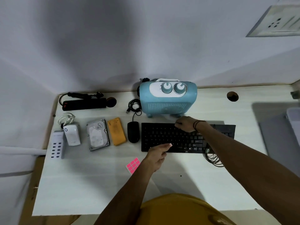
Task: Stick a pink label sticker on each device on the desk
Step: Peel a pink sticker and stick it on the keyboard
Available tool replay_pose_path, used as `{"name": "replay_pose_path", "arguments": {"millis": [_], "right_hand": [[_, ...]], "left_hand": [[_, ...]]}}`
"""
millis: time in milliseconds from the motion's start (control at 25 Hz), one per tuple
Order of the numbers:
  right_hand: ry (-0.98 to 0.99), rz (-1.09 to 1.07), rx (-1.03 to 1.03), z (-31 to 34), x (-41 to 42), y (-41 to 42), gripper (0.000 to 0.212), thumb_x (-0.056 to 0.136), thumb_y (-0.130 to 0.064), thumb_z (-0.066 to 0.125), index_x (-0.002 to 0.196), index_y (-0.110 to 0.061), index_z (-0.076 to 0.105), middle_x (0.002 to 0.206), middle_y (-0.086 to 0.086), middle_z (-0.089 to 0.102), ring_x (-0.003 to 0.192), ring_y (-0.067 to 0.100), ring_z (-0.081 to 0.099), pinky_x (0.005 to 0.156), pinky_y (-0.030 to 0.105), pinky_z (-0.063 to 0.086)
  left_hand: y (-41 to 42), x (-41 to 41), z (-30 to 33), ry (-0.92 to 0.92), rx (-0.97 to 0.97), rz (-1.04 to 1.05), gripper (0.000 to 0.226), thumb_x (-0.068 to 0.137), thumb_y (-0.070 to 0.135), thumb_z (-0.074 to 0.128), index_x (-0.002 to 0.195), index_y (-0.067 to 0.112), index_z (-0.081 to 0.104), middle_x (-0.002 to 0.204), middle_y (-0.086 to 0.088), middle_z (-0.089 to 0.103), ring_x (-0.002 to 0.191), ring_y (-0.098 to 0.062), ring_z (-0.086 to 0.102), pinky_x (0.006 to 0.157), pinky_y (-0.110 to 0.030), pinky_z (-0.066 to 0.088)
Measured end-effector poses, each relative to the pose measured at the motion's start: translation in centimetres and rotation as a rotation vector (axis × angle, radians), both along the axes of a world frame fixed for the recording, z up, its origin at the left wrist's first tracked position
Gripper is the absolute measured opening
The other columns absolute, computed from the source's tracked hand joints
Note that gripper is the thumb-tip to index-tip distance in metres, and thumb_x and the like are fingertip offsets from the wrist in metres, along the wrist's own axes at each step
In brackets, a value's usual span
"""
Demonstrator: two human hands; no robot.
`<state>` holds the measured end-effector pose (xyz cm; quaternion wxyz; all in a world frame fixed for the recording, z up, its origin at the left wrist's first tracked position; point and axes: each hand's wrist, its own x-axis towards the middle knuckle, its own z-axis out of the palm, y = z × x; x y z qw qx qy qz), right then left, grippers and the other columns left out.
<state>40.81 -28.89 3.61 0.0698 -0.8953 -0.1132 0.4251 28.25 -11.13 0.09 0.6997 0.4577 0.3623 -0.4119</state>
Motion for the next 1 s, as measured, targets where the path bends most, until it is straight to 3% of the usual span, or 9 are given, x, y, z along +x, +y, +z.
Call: {"name": "replay_pose_path", "arguments": {"millis": [80, 200, 280, 360, 440, 560, 760, 880, 1000], "right_hand": [[0.016, -0.025, 0.059, 1.8, -0.5, -1.1, 0.037, 0.102, -0.039, 0.043, 0.127, -0.017, 0.06, 0.136, 0.003, 0.056, 0.124, 0.025, 0.051, 0.1, 0.028, 0.037], [0.047, -0.062, 0.117, 4.3, -1.9, -2.6, 0.036, 0.093, -0.047, 0.058, 0.123, -0.027, 0.063, 0.118, -0.006, 0.06, 0.115, 0.019, 0.057, 0.096, 0.024, 0.038], [0.022, -0.129, 0.186, 4.9, -2.7, -3.2, 0.032, 0.084, -0.045, 0.072, 0.11, -0.029, 0.068, 0.107, -0.007, 0.067, 0.103, 0.017, 0.063, 0.094, 0.025, 0.044], [-0.026, -0.187, 0.222, 5.0, -4.5, -3.4, 0.03, 0.072, -0.038, 0.083, 0.098, -0.028, 0.072, 0.098, -0.005, 0.072, 0.092, 0.017, 0.066, 0.088, 0.026, 0.049], [-0.076, -0.209, 0.203, 4.4, -6.4, -3.3, 0.035, 0.062, -0.033, 0.09, 0.092, -0.027, 0.073, 0.093, -0.004, 0.073, 0.086, 0.017, 0.066, 0.081, 0.025, 0.05], [-0.184, -0.152, 0.121, 2.6, -10.2, -2.4, 0.039, 0.06, -0.032, 0.089, 0.092, -0.027, 0.067, 0.098, -0.005, 0.067, 0.09, 0.019, 0.063, 0.075, 0.028, 0.048], [-0.31, -0.008, 0.002, -1.6, -15.3, -0.9, 0.035, 0.077, -0.023, 0.077, 0.102, -0.021, 0.053, 0.115, -0.003, 0.055, 0.107, 0.023, 0.059, 0.074, 0.035, 0.044], [-0.363, -0.008, -0.025, -3.8, -16.6, -0.7, 0.036, 0.08, -0.021, 0.075, 0.108, -0.021, 0.051, 0.116, -0.003, 0.053, 0.11, 0.021, 0.058, 0.074, 0.035, 0.043], [-0.403, 0.027, -0.048, -5.4, -17.1, -0.8, 0.038, 0.083, -0.015, 0.07, 0.115, -0.02, 0.05, 0.118, -0.002, 0.053, 0.112, 0.022, 0.056, 0.077, 0.036, 0.046]], "left_hand": [[-0.1, -0.1, 0.6, -0.054, -0.001, -0.002, 0.034, 0.093, 0.013, 0.07, 0.126, 0.005, 0.067, 0.153, -0.02, 0.043, 0.15, -0.039, 0.012, 0.124, -0.039, 0.008], [-0.4, -0.1, 2.3, -0.136, -0.044, -0.065, 0.025, 0.093, 0.015, 0.071, 0.118, 0.012, 0.071, 0.141, -0.011, 0.061, 0.148, -0.027, 0.035, 0.122, -0.033, 0.022], [-0.2, 0.1, 3.3, -0.189, -0.049, -0.109, 0.019, 0.091, 0.015, 0.073, 0.11, 0.015, 0.074, 0.123, -0.002, 0.071, 0.134, -0.021, 0.054, 0.111, -0.03, 0.037], [0.8, -0.2, 4.6, -0.263, -0.054, -0.208, 0.019, 0.09, 0.018, 0.075, 0.108, 0.013, 0.076, 0.116, -0.004, 0.075, 0.116, -0.022, 0.068, 0.094, -0.029, 0.05], [2.3, -0.2, 5.4, -0.316, -0.054, -0.276, 0.02, 0.091, 0.018, 0.073, 0.111, 0.012, 0.076, 0.106, -0.004, 0.076, 0.095, -0.02, 0.074, 0.077, -0.025, 0.051], [4.4, 0.0, 5.7, -0.368, 0.028, -0.201, 0.017, 0.092, 0.014, 0.071, 0.108, 0.011, 0.077, 0.092, -0.004, 0.076, 0.073, -0.013, 0.07, 0.063, -0.019, 0.05], [5.3, 0.2, 2.9, -0.392, 0.396, -0.127, 0.019, 0.088, 0.009, 0.076, 0.107, 0.004, 0.077, 0.09, -0.013, 0.079, 0.078, -0.021, 0.077, 0.07, -0.025, 0.061], [5.1, -0.6, 0.8, -0.368, 0.484, -0.079, 0.014, 0.085, 0.003, 0.079, 0.099, 0.002, 0.079, 0.095, -0.015, 0.078, 0.087, -0.026, 0.078, 0.084, -0.036, 0.063], [4.7, -1.3, -0.6, -0.32, 0.484, -0.049, 0.011, 0.083, 0.003, 0.08, 0.093, 0.008, 0.08, 0.099, -0.013, 0.078, 0.091, -0.023, 0.077, 0.086, -0.035, 0.062]]}}
